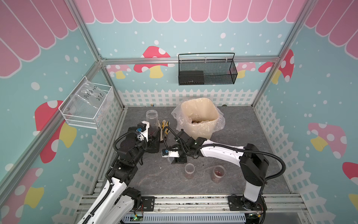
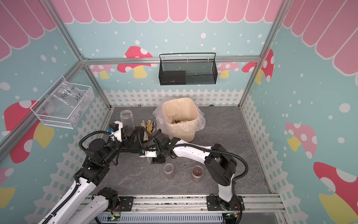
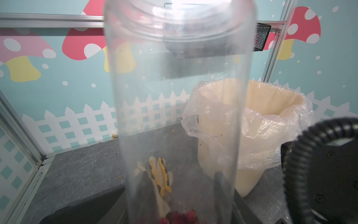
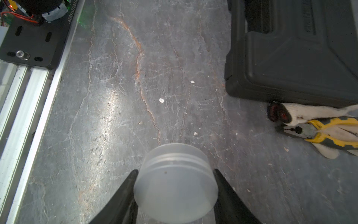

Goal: Empty the moldy dried flower tea in the jars
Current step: Place the lid at the center of the board.

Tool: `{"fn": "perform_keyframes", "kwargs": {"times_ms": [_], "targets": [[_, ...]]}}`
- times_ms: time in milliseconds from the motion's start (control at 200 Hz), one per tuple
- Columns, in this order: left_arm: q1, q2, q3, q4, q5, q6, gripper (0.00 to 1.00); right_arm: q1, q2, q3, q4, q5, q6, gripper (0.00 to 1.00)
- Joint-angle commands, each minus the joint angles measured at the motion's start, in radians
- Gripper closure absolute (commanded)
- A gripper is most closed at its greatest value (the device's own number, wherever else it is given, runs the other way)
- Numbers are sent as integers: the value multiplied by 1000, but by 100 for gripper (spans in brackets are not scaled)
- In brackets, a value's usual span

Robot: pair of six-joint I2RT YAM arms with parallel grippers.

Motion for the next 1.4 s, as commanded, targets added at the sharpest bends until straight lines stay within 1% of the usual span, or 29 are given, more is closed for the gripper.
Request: {"fn": "perform_keyframes", "kwargs": {"times_ms": [0, 40, 55, 95, 275, 525, 615, 795, 910, 1161, 1236, 1391], "targets": [[7, -13, 29, -1, 13, -6, 83, 28, 36, 40, -49, -24, -35, 75], [7, -13, 30, -2, 11, -6, 83, 40, 36, 44, -52, -28, -39, 74], [7, -13, 31, -1, 11, -6, 83, 44, 66, 44, -53, -29, -39, 74], [7, -13, 30, -1, 11, -5, 83, 57, 81, 46, -56, -34, -42, 74], [10, -14, 36, -6, 7, 0, 83, 110, 120, 45, -59, -44, -47, 73], [15, -8, 40, -8, 11, 3, 83, 163, 181, 57, -81, 4, -42, 71], [16, -5, 39, -8, 11, 3, 83, 174, 197, 64, -92, 15, -39, 69], [16, -2, 39, -6, 12, 3, 83, 190, 217, 72, -103, 36, -42, 58], [17, -2, 39, -5, 14, 2, 83, 196, 226, 93, -114, 39, -42, 44], [17, -6, 36, -6, 13, 2, 83, 202, 224, 122, -128, 50, -57, 25], [17, -8, 34, -7, 13, 0, 83, 202, 222, 128, -134, 53, -59, 22], [17, -11, 36, -9, 13, 2, 83, 202, 173, 124, -129, 55, -72, 22]]}}
